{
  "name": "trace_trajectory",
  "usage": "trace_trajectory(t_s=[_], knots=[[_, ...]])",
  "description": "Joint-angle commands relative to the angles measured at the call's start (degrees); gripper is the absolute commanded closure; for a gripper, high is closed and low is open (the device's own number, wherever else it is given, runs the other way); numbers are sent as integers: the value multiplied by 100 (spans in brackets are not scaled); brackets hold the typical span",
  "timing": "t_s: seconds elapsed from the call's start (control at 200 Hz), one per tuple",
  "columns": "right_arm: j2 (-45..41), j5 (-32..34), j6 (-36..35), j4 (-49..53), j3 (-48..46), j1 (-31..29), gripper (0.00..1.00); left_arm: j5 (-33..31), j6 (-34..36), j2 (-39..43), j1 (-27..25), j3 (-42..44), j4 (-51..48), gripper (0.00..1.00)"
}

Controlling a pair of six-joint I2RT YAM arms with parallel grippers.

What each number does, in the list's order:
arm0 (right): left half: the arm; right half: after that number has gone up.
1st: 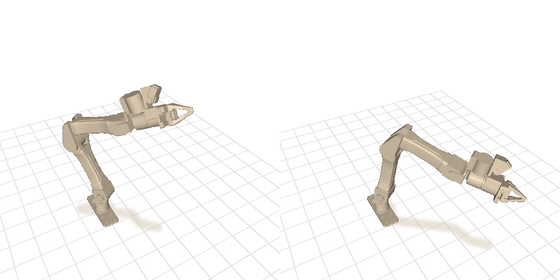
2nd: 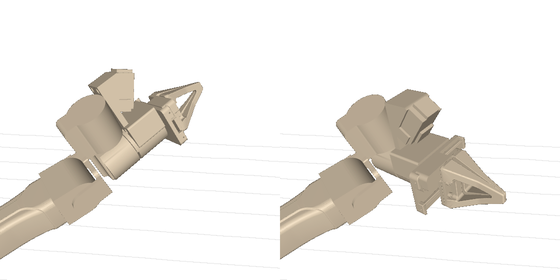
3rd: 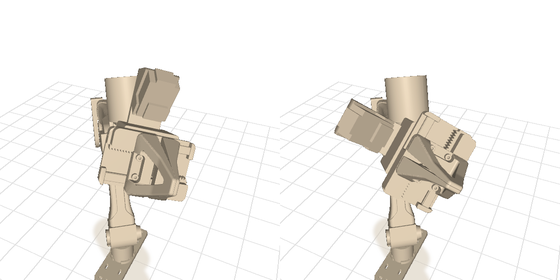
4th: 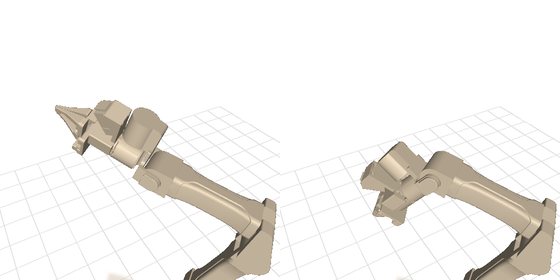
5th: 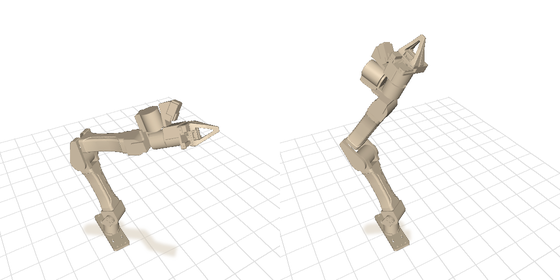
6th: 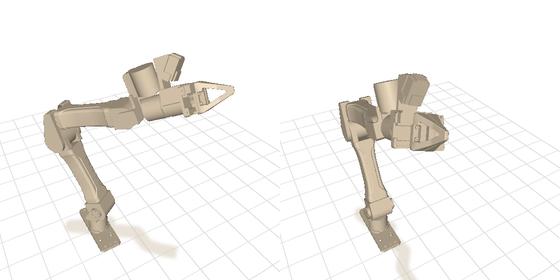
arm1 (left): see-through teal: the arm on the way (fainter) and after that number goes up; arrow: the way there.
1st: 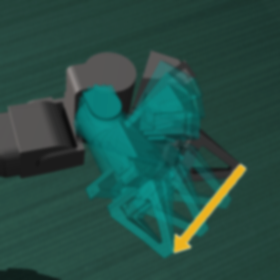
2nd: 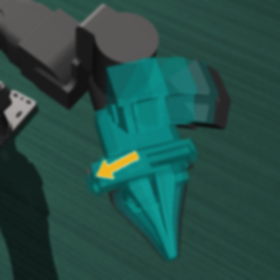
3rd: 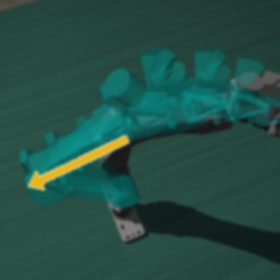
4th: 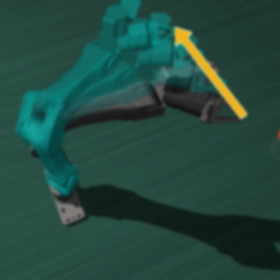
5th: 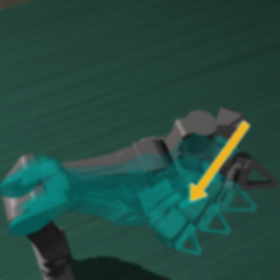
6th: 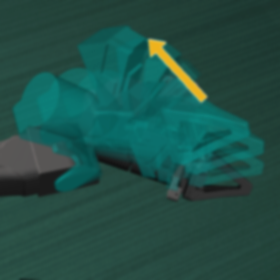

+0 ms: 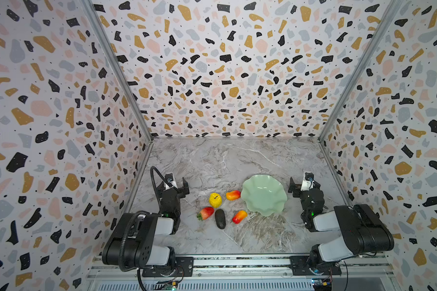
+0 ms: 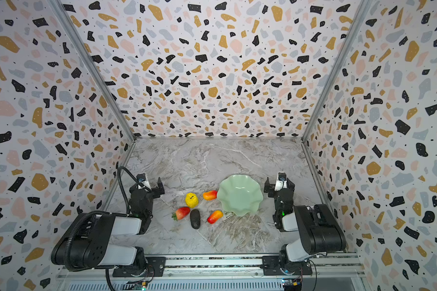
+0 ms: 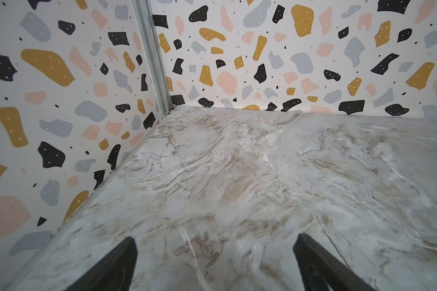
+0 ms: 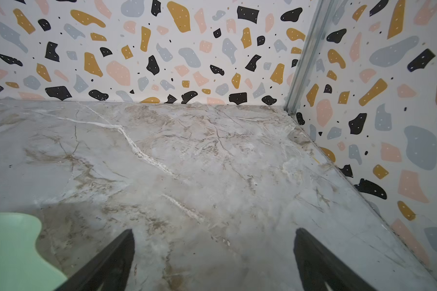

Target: Place and organize the fake fruits in the fruit bowl

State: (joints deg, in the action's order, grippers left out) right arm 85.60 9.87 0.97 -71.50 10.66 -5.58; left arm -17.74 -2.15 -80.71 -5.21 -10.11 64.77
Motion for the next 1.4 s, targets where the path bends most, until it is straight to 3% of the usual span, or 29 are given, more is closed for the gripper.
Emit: trace_trajectory(t_s=[0.0,0.941,1.222,1.297,1.392], knots=[[-68,6,34,-7,78,22,1,-72,73,79,20,35,332,0],[-71,-27,13,20,86,31,1,-72,58,79,20,35,332,0],[-70,-20,30,-6,69,31,1,-374,-69,187,20,-16,316,0],[-147,52,-27,-24,106,4,1,-728,-219,884,20,-578,-1223,1],[-978,345,-178,2193,1101,-198,1,-756,-305,1619,12,-1657,-3169,0]])
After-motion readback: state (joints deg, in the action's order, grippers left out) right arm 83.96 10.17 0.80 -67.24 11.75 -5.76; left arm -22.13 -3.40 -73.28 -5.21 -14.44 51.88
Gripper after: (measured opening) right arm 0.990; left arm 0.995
